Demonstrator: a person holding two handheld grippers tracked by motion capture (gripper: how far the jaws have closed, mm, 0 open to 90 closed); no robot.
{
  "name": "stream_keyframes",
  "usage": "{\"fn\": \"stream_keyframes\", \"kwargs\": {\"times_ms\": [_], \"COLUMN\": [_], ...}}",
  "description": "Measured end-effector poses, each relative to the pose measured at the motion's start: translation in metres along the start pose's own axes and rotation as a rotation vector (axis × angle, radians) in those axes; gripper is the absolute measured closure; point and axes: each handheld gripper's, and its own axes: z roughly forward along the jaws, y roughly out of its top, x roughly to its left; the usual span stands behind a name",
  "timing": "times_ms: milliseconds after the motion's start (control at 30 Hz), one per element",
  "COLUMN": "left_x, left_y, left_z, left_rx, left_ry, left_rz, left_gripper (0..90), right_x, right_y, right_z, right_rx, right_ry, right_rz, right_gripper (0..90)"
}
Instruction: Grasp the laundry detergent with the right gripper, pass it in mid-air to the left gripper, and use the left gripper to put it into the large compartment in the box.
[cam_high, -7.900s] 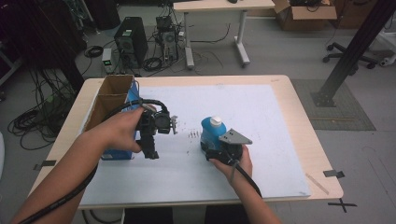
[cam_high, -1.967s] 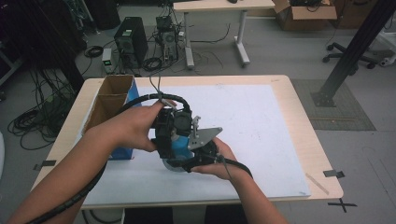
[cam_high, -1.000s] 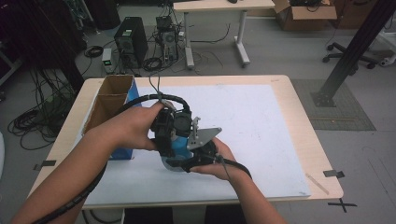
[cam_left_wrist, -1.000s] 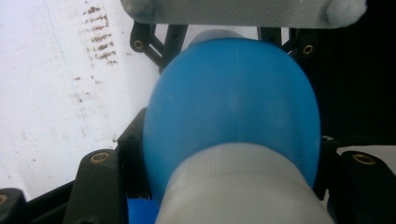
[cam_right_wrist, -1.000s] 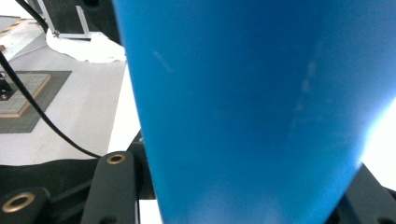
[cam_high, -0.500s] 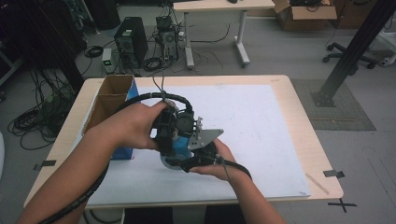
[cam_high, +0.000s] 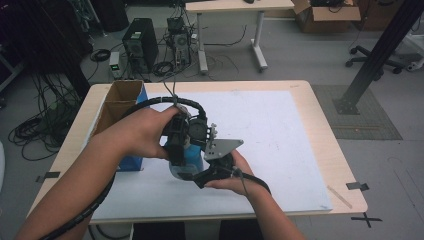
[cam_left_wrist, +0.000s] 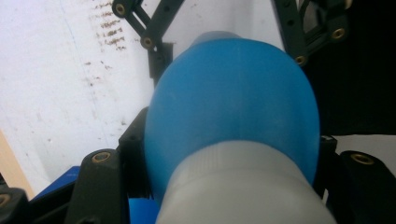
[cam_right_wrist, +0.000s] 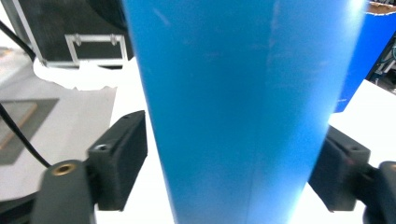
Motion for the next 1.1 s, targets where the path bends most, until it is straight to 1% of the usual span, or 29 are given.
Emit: {"fn": "stream_keyframes", "kwargs": {"times_ms": [100,167,233,267,333,433,467,700,767,800,833,867,900,933,967,1000,1033,1100], "left_x": [0.0,0.0,-0.001,0.0,-0.001,-0.001,-0.001,0.001,0.004,0.004,0.006,0.006,0.008,0.008,0.009,0.009,0.01,0.011], "left_y": [0.001,0.002,0.002,0.003,0.005,0.006,0.008,0.008,0.008,0.008,0.007,0.007,0.006,0.006,0.006,0.006,0.004,0.003], "left_z": [0.0,0.0,0.0,-0.001,-0.002,-0.002,-0.003,-0.002,-0.003,-0.003,-0.004,-0.004,-0.004,-0.004,-0.005,-0.005,-0.005,-0.006], "left_rx": [0.007,0.007,0.002,0.007,0.005,0.002,0.003,-0.002,0.006,0.006,0.012,0.012,0.023,0.023,0.022,0.022,0.011,0.008], "left_ry": [0.001,0.002,0.002,-0.001,-0.006,-0.007,-0.008,-0.017,-0.011,-0.011,-0.003,-0.003,0.0,0.0,0.0,0.0,0.0,-0.003], "left_rz": [-0.005,-0.004,-0.009,-0.003,-0.003,0.007,0.007,-0.015,-0.065,-0.065,-0.097,-0.097,-0.125,-0.125,-0.137,-0.137,-0.148,-0.147], "left_gripper": [38.4,38.4,38.4,38.4,38.4,38.4,38.4,38.3,38.2,38.2,38.2,38.2,38.2,38.2,38.1,38.2,38.1,38.1], "right_x": [0.0,0.002,0.002,0.002,0.003,0.003,0.002,0.002,0.001,0.001,0.0,0.0,-0.001,-0.002,-0.002,-0.003,-0.004,-0.005], "right_y": [0.0,-0.001,-0.001,-0.001,-0.001,-0.001,0.0,-0.002,-0.003,-0.004,-0.004,-0.005,-0.005,-0.005,-0.004,-0.004,-0.004,-0.004], "right_z": [0.0,0.0,-0.001,-0.002,-0.002,-0.004,-0.005,-0.009,-0.011,-0.012,-0.014,-0.016,-0.017,-0.019,-0.019,-0.021,-0.022,-0.023], "right_rx": [-0.007,-0.008,-0.013,-0.017,-0.017,-0.022,-0.03,-0.045,-0.043,-0.041,-0.042,-0.045,-0.051,-0.053,-0.053,-0.054,-0.057,-0.062], "right_ry": [0.003,0.015,0.017,0.026,0.026,0.022,0.02,0.024,0.026,0.025,0.022,0.023,0.022,0.018,0.016,0.01,0.005,0.003], "right_rz": [0.011,0.021,0.019,0.02,0.021,0.024,0.03,0.026,0.03,0.027,0.027,0.028,0.022,0.021,0.021,0.019,0.018,0.022], "right_gripper": [14.3,10.7,9.6,7.4,6.8,6.2,5.3,0.0,0.0,0.0,0.0,0.0,0.0,0.0,0.0,0.0,0.0,0.0]}}
